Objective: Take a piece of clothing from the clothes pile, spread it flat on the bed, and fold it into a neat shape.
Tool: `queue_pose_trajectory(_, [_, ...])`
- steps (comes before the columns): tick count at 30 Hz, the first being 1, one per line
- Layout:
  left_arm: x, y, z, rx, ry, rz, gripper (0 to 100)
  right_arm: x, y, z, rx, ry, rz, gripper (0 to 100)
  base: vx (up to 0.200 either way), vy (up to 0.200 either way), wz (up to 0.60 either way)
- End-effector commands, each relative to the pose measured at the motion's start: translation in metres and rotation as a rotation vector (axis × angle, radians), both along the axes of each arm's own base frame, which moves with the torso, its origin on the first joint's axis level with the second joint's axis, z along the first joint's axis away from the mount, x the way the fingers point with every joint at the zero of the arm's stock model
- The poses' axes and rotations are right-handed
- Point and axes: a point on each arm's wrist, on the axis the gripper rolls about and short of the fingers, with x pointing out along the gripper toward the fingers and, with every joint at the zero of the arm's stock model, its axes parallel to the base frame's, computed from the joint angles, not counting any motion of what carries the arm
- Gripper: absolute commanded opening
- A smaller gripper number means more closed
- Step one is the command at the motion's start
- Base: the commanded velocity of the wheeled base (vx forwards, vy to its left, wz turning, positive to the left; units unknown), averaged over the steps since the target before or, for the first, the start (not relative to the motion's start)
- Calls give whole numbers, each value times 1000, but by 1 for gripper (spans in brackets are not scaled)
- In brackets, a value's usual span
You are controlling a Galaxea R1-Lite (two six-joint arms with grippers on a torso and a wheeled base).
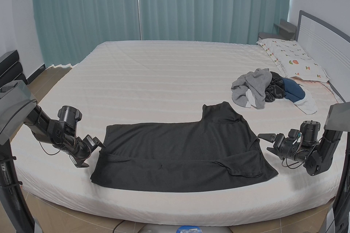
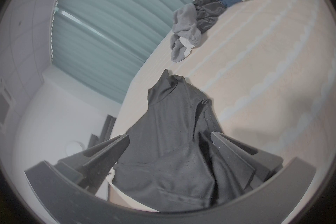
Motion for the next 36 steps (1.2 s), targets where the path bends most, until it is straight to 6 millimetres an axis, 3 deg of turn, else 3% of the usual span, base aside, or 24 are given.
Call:
queue_pose_trajectory(1, [-10,4,8,-27,-31,37,100,-6,-13,15,73,-33,-37,100,0,0,0])
queue_pose_trajectory(5, [-11,7,5,-86,-36,47,100,-10,-18,13,92,-17,-18,100,0,0,0])
queue_pose_trajectory(11, [-14,7,5,-125,-26,33,100,-13,-15,10,96,0,-6,100,200,0,0])
queue_pose_trajectory(25, [-10,7,16,-124,-70,30,100,-16,-11,1,97,35,1,100,0,0,0])
queue_pose_trajectory(30, [0,5,22,-121,-108,19,100,-15,-10,-1,97,38,3,100,0,0,0])
queue_pose_trajectory(36, [42,5,20,-118,-180,4,100,-13,-11,-5,96,46,-3,100,0,0,0])
